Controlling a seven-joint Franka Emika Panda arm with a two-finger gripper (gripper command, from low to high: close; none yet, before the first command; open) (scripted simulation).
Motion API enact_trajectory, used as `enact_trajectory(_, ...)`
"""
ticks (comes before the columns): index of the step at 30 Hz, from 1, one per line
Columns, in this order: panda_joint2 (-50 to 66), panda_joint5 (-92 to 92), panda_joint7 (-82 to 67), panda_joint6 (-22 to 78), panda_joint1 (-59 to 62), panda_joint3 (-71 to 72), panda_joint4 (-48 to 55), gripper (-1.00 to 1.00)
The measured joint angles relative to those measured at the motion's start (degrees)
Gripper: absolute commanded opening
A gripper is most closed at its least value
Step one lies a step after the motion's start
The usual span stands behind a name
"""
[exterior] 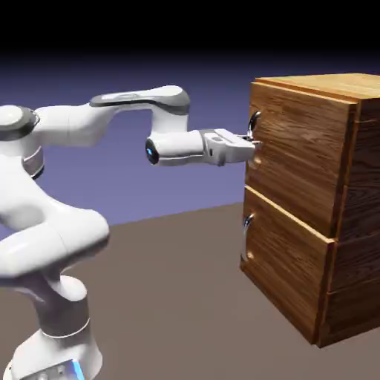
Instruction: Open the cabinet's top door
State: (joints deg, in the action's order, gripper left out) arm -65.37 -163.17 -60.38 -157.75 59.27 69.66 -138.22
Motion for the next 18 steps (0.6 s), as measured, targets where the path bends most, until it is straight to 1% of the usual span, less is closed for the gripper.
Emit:
enact_trajectory(11, -1.74, 16.26, 0.86, 21.64, -19.57, -19.01, -22.46, -1.0)
enact_trajectory(18, -5.32, 31.48, 2.03, 35.89, -24.09, -33.55, -31.98, -1.0)
